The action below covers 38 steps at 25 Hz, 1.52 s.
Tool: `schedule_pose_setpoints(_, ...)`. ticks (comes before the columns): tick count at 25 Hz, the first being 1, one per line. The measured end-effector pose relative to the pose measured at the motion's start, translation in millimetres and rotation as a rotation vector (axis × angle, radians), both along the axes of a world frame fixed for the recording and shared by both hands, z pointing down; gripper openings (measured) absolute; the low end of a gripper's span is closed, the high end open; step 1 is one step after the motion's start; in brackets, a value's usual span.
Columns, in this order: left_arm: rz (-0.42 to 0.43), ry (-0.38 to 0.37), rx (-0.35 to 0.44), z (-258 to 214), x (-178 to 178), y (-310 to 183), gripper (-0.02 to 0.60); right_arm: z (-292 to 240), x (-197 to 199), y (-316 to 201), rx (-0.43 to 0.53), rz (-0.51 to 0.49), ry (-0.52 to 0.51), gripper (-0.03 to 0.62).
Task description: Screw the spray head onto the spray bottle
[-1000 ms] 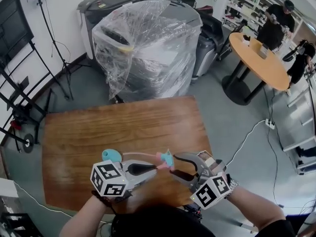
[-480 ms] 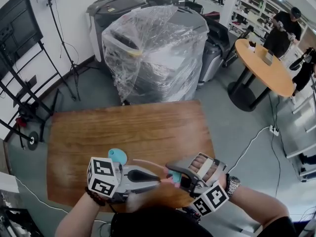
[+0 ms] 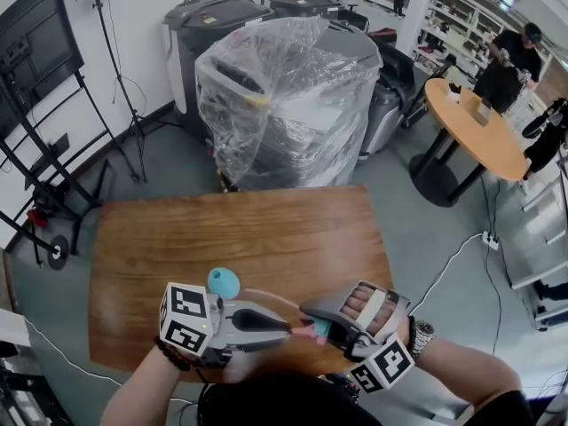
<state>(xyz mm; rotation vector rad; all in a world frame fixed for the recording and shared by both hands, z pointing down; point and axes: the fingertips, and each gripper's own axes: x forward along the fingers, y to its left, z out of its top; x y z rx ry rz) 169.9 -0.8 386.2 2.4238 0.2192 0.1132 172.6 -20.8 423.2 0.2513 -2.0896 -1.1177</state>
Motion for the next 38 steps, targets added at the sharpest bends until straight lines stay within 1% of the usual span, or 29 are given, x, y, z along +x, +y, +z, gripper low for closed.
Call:
schedule_pose_setpoints(3,-0.009,0.011,-0.003,-1.2,-11.0,-1.5,0.053,-1.5,-8.8,-0.3,-0.017,0.023,0.023,0.123)
schedule_pose_setpoints(5,-0.03,0.01,-0.003,0.5,-20.4,-4.3,0.097,-3.2,-14.8,-1.8,-0.035,0.043,0.03,0.121)
schedule_pose_setpoints(7,-0.063,-0.004,0.023,3.3,-33.3,-8.5,0.168,-4.3,-20.5,-3.9,-0.057,0.068,0.035,0.121)
schedule_pose_setpoints(8,-0.08,-0.012,0.037,4.6,-41.3,-10.6,0.181,-4.5,-23.0,-5.0,-0.069,0.081,0.039,0.121)
schedule_pose_setpoints(11,-0.149,-0.044,0.058,13.3,-69.0,-18.3,0.184,-5.8,-29.9,-9.0,-0.109,0.122,0.047,0.121)
schedule_pose_setpoints(16,-0.276,-0.124,0.114,38.1,-112.1,-37.7,0.196,-10.8,-42.3,-17.2,-0.178,0.196,0.039,0.121)
schedule_pose_setpoints(18,-0.322,-0.17,0.149,48.6,-124.2,-46.3,0.209,-14.3,-46.5,-21.4,-0.217,0.23,0.031,0.121)
schedule_pose_setpoints(22,-0.391,-0.307,0.249,76.3,-140.3,-60.2,0.253,-20.1,-56.7,-29.8,-0.291,0.295,0.022,0.123)
schedule_pose_setpoints(26,-0.452,-0.451,0.363,104.2,-149.2,-74.8,0.258,-21.5,-65.3,-36.2,-0.365,0.352,0.034,0.121)
schedule_pose_setpoints(28,-0.475,-0.509,0.402,117.3,-152.7,-82.1,0.267,-21.1,-70.1,-38.2,-0.395,0.375,0.041,0.121)
schedule_pose_setpoints(30,-0.492,-0.557,0.423,130.6,-155.1,-89.2,0.285,-21.1,-74.9,-40.1,-0.418,0.392,0.046,0.121)
schedule_pose_setpoints(33,-0.517,-0.618,0.465,149.7,-159.6,-102.3,0.358,-18.5,-81.6,-42.1,-0.441,0.406,0.065,0.121)
schedule_pose_setpoints(36,-0.512,-0.652,0.498,166.4,-159.6,-108.2,0.362,-10.1,-85.5,-43.8,-0.445,0.406,0.093,0.121)
schedule_pose_setpoints(38,-0.499,-0.67,0.52,177.5,-156.6,-108.8,0.382,-6.9,-89.4,-44.3,-0.45,0.404,0.113,0.121)
